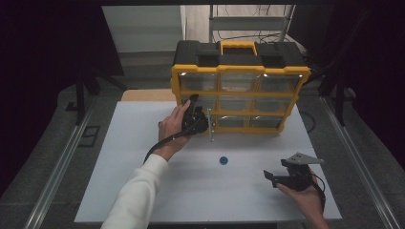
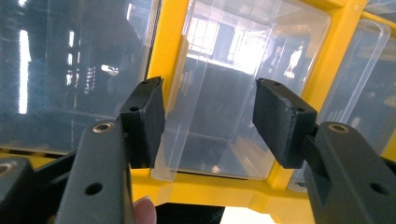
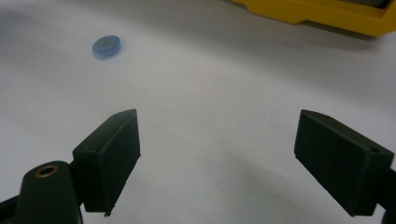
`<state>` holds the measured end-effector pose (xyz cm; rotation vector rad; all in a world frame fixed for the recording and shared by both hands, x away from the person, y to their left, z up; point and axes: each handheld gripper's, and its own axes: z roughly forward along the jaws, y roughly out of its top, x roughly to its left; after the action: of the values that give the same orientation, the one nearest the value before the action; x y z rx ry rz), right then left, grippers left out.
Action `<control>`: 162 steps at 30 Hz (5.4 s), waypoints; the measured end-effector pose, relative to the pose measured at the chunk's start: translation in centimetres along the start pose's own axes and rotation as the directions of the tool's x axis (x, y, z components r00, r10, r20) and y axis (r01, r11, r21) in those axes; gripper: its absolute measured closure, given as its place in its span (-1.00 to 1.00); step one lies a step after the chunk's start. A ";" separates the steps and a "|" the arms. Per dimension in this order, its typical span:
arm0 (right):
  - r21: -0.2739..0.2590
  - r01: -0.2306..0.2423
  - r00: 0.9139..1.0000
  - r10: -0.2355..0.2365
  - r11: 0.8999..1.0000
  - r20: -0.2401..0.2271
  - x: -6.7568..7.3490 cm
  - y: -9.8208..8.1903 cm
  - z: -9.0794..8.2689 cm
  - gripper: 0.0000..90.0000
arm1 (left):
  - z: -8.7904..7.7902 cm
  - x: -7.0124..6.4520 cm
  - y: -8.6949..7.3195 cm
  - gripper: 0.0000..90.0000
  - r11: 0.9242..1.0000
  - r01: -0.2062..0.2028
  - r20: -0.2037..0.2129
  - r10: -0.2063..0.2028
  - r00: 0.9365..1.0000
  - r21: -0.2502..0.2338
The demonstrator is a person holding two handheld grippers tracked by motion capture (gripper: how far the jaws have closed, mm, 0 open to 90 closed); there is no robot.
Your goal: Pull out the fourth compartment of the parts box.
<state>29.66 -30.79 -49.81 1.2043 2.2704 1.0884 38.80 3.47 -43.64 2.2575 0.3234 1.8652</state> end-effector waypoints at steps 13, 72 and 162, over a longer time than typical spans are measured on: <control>0.003 0.005 1.000 -0.005 1.000 0.001 0.0 0.0 0.1 -0.67 | 0.0 0.1 0.0 0.27 1.000 -0.026 -0.043 0.027 0.999 0.010; 0.007 0.003 1.000 -0.003 1.000 0.000 -0.1 0.0 0.0 -0.66 | -2.4 0.1 -0.2 0.58 0.999 0.044 -0.055 -0.046 0.997 -0.025; 0.005 0.003 1.000 -0.003 1.000 -0.003 0.0 0.0 0.0 -0.66 | -6.4 -1.1 -1.2 0.58 0.996 0.033 -0.057 -0.038 0.998 -0.087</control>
<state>29.67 -30.79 -49.82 1.2014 2.2785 1.0845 32.23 4.38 -43.84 2.1314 0.2844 1.8926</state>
